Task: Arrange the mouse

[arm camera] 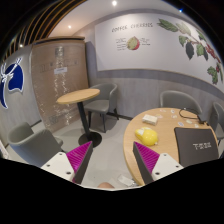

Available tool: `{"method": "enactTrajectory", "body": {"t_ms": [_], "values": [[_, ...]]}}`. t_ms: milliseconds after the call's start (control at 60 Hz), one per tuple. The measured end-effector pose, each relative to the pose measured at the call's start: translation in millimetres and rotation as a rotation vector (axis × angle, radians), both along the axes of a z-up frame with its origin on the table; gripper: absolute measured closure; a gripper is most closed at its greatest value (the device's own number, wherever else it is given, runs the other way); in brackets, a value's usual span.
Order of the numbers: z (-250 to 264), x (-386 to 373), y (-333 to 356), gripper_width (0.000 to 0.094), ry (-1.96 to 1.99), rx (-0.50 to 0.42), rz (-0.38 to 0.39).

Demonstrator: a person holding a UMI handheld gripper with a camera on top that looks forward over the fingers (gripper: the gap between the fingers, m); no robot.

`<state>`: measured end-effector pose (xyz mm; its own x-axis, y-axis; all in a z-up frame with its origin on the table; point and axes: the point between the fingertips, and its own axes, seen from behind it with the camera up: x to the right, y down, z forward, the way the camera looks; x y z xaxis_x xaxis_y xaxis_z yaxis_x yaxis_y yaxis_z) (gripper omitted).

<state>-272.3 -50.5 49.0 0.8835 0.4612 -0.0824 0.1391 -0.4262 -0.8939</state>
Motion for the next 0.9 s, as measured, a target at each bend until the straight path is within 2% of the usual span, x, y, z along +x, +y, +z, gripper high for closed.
{"method": "enactTrajectory", "body": {"t_ms": [117, 267, 433, 650, 767, 800, 833, 900], "values": [[-12, 40, 24, 0.0099, -0.074, -0.005, -0.096], [-24, 72, 62, 0.0102, -0.124, -0.036, -0.141], [-56, 91, 101, 0.0098, -0.206, -0.109, -0.132], [-68, 92, 146, 0.0111, -0.180, -0.171, -0.141], [-70, 94, 173, 0.0209, -0.162, -0.169, -0.151], [-70, 94, 176, 0.0294, -0.156, -0.168, -0.150], [-69, 96, 179, 0.0427, -0.154, -0.163, -0.156], [-68, 93, 177, 0.0508, -0.136, -0.161, -0.142]]}}
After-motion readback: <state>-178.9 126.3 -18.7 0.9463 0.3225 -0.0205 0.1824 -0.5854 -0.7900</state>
